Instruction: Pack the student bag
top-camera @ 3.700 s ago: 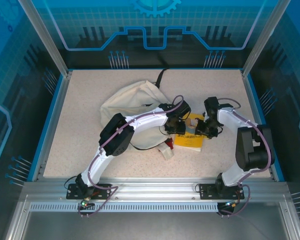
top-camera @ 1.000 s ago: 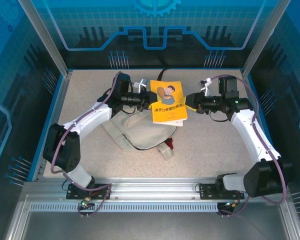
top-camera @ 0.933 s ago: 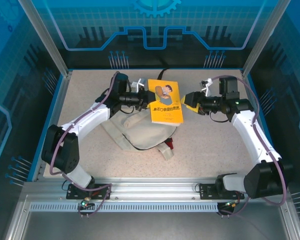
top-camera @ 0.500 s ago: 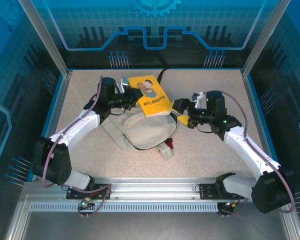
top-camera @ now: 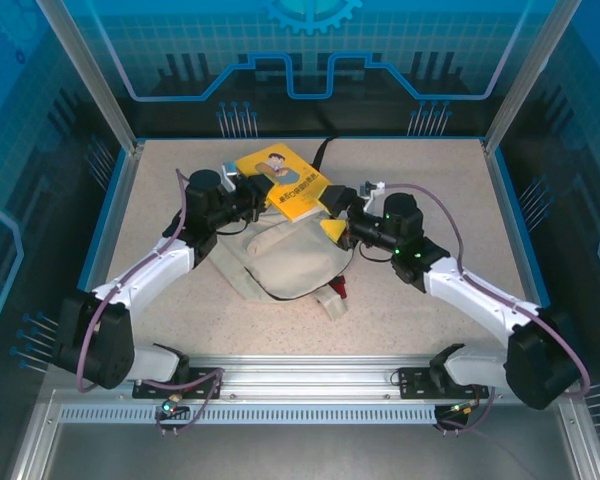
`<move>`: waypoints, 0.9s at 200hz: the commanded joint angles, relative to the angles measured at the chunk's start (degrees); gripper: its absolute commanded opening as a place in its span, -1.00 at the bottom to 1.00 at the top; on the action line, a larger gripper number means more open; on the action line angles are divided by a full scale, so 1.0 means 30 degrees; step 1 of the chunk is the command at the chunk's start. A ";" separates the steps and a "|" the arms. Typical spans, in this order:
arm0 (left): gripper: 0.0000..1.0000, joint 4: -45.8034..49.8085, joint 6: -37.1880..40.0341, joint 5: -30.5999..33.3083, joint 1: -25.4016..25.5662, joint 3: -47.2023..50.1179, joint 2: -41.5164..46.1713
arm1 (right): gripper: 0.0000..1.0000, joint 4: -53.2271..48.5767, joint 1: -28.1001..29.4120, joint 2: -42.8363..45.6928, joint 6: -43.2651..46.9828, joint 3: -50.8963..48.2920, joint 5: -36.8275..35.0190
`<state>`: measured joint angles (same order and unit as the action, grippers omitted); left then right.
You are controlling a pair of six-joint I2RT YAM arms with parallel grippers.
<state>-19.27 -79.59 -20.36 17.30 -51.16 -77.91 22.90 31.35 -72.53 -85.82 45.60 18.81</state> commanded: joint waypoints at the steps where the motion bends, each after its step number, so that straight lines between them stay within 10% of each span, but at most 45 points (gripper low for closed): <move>1: -0.84 -0.2937 -0.1135 0.0303 0.0195 0.0107 0.1005 | 0.97 0.2739 0.0472 -0.1205 -0.1143 0.0918 -0.0469; 40: -0.84 -0.3208 -0.1413 0.0276 0.0358 0.0236 0.1184 | 0.81 0.4924 0.0725 -0.3087 -0.2150 0.1469 -0.0690; 125: -0.74 -0.2736 -0.0703 0.0261 0.0384 0.0409 0.1245 | -0.51 0.3937 0.1211 -0.3091 -0.2184 0.1013 -0.2691; 180: 0.67 0.5820 0.5194 0.0167 0.0327 -0.1133 0.1291 | -0.77 -0.5602 0.0652 -0.0544 0.2894 0.2890 -0.4305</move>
<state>-15.38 -76.66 -19.92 18.22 -50.43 -75.92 21.43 34.35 -79.20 -87.68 49.93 10.52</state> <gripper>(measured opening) 0.764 0.172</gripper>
